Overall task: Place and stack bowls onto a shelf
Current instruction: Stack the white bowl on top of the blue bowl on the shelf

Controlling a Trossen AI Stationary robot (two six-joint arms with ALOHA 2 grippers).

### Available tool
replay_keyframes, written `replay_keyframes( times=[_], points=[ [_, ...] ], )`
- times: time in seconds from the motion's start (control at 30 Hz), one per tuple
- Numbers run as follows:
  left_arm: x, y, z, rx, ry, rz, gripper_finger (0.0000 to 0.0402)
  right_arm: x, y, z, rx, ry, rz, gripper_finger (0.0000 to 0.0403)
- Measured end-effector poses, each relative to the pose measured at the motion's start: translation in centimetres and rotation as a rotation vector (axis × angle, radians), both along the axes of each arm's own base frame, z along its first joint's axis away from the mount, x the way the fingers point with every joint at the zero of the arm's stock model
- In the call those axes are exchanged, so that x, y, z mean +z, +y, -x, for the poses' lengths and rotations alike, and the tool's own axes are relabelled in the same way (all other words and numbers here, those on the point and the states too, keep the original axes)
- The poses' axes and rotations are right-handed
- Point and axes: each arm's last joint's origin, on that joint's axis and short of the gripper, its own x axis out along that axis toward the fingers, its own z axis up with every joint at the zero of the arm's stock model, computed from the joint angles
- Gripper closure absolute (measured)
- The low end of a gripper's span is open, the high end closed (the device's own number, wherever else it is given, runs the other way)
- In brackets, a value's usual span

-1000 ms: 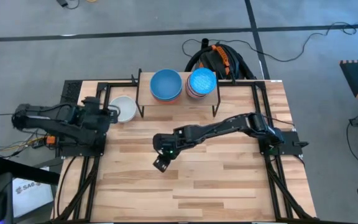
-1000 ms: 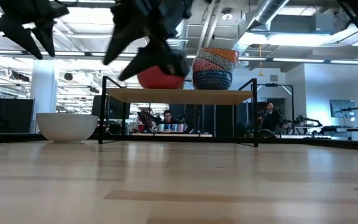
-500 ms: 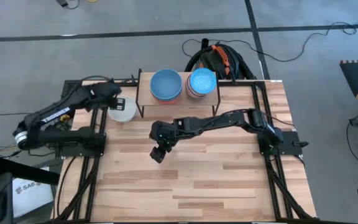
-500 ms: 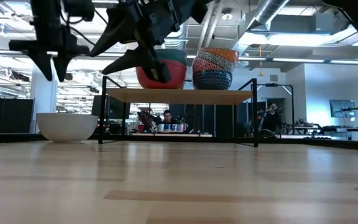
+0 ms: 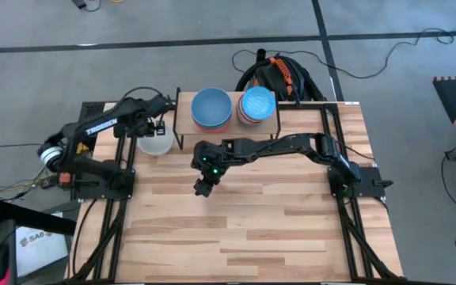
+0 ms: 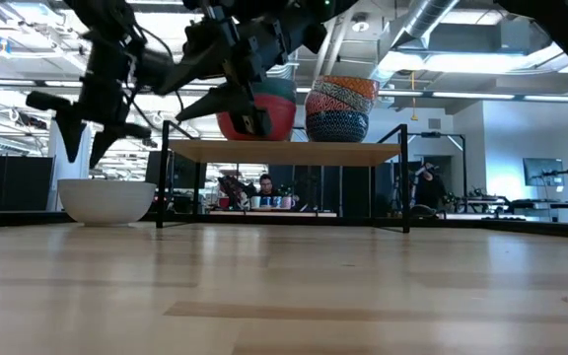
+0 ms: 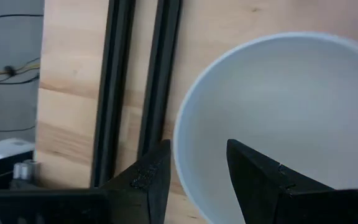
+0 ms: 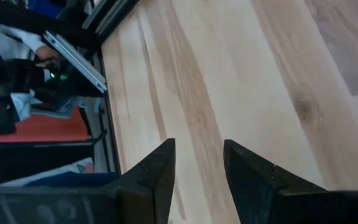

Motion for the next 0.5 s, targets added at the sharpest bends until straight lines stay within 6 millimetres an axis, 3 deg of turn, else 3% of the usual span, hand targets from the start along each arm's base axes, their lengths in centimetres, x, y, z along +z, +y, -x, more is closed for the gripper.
replay_keyframes(
  times=[0.33,0.5],
  points=[
    [-2.2,2.2,0.3,-0.003,0.077,0.085,0.0260,-0.4,-0.1,0.5,0.055,0.031,0.047,0.0241],
    [-4.6,1.7,1.2,0.014,-0.008,0.143,0.0260,-0.5,-0.1,0.5,0.067,0.027,0.059,0.0241]
  ],
)
